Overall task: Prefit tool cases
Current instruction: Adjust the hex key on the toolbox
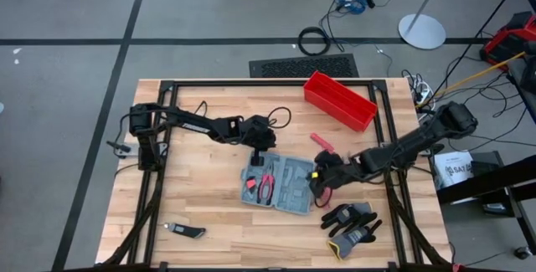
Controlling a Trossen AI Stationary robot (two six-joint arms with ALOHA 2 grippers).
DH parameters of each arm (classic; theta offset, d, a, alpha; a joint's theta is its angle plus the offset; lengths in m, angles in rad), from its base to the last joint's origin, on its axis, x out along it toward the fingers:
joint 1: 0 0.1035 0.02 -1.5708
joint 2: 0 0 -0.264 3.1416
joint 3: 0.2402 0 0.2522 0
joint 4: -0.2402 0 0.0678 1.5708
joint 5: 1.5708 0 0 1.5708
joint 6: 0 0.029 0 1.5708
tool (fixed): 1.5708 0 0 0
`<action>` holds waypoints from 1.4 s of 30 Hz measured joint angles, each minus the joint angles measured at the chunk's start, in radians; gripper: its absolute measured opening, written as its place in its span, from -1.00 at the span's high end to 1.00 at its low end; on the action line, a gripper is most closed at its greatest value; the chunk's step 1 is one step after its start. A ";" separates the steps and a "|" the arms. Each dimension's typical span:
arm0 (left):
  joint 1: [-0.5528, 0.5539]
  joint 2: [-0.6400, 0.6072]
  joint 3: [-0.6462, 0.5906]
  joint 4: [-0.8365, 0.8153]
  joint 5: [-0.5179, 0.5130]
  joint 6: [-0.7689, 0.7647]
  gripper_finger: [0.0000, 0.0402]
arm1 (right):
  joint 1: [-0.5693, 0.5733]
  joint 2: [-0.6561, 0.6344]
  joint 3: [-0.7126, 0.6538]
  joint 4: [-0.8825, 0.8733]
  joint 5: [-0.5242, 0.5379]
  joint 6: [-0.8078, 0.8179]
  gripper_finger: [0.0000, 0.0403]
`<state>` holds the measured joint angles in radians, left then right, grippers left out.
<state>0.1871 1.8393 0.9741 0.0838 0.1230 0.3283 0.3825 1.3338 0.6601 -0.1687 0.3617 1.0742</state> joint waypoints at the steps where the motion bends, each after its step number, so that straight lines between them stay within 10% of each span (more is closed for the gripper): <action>1: 0.000 0.000 0.000 0.004 0.000 0.000 0.99 | 0.014 0.001 0.000 -0.001 -0.035 0.040 0.63; 19: 0.008 0.002 -0.003 -0.046 -0.080 -0.054 0.99 | 0.119 0.361 0.163 -0.051 -0.137 0.259 0.63; 30: -0.050 0.003 -0.004 -0.172 -0.063 -0.198 0.99 | 0.031 0.386 0.337 -0.503 0.064 0.153 0.63; 42: -0.092 -0.125 -0.001 -0.156 -0.087 -0.218 0.99 | -0.006 0.327 0.351 -0.471 0.251 0.014 0.63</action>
<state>0.0948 1.7146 0.9729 -0.0721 0.0359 0.1104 0.3762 1.6605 1.0107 -0.6399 0.6123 1.0886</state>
